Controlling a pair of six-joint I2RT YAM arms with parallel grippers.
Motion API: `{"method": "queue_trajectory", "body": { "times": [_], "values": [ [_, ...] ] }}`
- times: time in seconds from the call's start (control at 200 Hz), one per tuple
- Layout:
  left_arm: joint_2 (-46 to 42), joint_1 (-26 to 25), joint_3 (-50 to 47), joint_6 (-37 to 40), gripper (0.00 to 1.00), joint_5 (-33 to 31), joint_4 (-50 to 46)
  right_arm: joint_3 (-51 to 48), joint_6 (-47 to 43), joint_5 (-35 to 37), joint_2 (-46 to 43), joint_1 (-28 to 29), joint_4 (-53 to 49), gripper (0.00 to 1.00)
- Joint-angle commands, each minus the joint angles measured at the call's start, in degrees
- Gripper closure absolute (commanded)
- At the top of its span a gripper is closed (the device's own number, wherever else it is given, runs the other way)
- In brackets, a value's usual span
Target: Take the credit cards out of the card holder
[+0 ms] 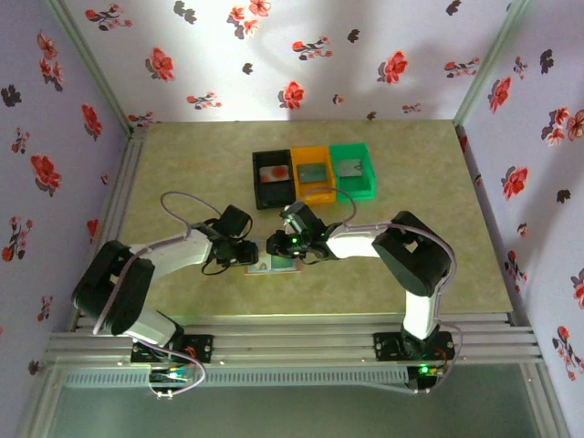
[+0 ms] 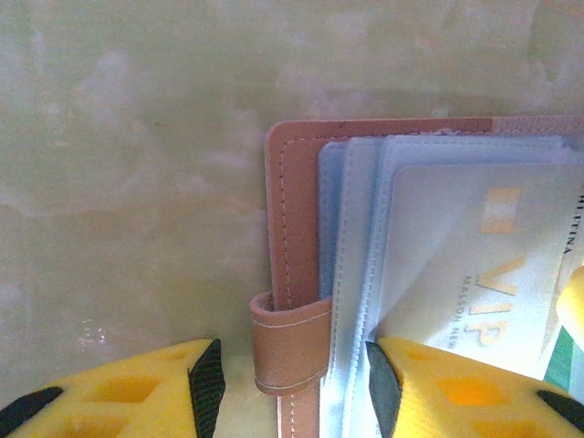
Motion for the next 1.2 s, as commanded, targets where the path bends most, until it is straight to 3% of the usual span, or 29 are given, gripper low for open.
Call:
{"method": "queue_trajectory", "body": {
  "times": [0.0,1.195],
  "values": [
    [8.4,-1.0,-4.4,0.8,0.52,1.3,6.3,-0.9,0.1,-1.2,-0.4,0.4,3.2,0.82],
    [8.5,-1.0,-4.4,0.6,0.52,1.3,6.2,-4.1,0.7,0.6,-4.3,0.2,5.0,1.00]
  ]
}}
